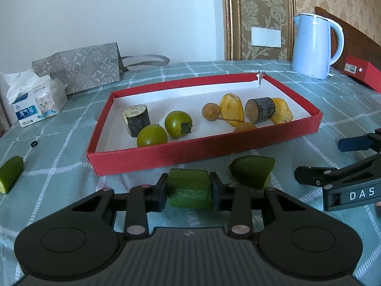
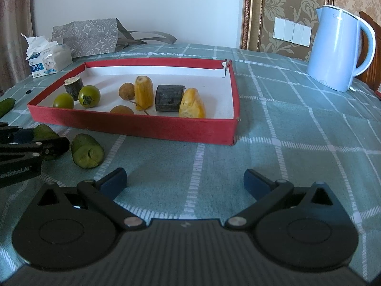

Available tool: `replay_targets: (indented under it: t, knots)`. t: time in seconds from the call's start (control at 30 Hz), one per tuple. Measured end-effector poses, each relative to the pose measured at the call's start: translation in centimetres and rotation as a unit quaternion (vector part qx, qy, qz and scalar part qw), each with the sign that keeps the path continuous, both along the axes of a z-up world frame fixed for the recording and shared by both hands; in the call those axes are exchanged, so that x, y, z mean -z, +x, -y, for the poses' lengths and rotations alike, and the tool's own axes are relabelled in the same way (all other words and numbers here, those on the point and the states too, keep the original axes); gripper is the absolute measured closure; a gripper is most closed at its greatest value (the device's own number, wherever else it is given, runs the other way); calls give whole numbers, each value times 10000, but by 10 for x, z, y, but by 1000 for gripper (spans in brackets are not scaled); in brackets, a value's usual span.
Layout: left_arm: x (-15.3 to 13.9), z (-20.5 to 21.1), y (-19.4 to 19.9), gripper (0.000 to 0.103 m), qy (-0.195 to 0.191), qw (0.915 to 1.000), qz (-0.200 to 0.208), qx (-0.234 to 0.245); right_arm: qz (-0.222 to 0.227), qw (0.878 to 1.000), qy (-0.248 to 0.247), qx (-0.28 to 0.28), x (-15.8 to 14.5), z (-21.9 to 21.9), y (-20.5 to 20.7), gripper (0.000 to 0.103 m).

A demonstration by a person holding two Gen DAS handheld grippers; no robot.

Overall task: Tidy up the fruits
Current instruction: 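Lift the cucumber chunk with the left gripper while the right gripper grasps another cucumber chunk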

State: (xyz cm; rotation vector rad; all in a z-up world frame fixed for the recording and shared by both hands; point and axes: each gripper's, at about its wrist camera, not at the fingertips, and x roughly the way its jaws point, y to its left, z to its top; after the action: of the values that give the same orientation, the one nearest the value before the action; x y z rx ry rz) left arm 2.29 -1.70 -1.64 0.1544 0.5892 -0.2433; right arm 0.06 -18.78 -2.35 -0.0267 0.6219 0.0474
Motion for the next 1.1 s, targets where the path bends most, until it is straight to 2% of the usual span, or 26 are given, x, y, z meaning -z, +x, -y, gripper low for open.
replay_targets:
  t: [0.1, 0.2, 0.33, 0.4, 0.5, 0.6, 0.7, 0.77, 0.83, 1.03, 1.1]
  knots:
    - [0, -4, 0, 69, -32, 10000, -6, -56, 1, 10000, 2, 0, 0, 0, 0, 0]
    - [-1, -12, 3, 69, -2, 9992, 39, -390, 49, 10000, -17, -60, -1, -1, -2, 0]
    - [-2, -30, 9, 69, -248, 9972, -55, -708, 325, 9984, -189, -410, -4, -12, -12, 0]
    - [-2, -35, 11, 69, -251, 9960, -76, -852, 534, 9957, -342, -681, -7, -23, -20, 0]
    - [-2, -37, 11, 69, -288, 9959, -96, -849, 813, 9896, -580, -1036, -9, -37, -30, 0]
    - [-1, -34, 10, 69, -166, 9964, -58, -830, 984, 9855, -574, -1255, -13, -45, -32, 0]
    - [-1, -35, 10, 69, -228, 9962, -83, -837, 851, 9862, -610, -1286, -13, -50, -22, 2]
    - [-2, -36, 11, 69, -271, 9960, -99, -841, 736, 9871, -458, -1349, -13, -50, -14, 12]
    - [-1, -35, 11, 69, -226, 9962, -83, -833, 681, 9873, -420, -1373, -13, -51, -6, 13]
    - [-1, -35, 11, 69, -211, 9963, -83, -831, 351, 9815, -402, -1837, -8, -62, 8, 45]
    - [-1, -35, 10, 69, -192, 9964, -79, -825, 391, 9786, -409, -1977, -8, -66, 8, 50]
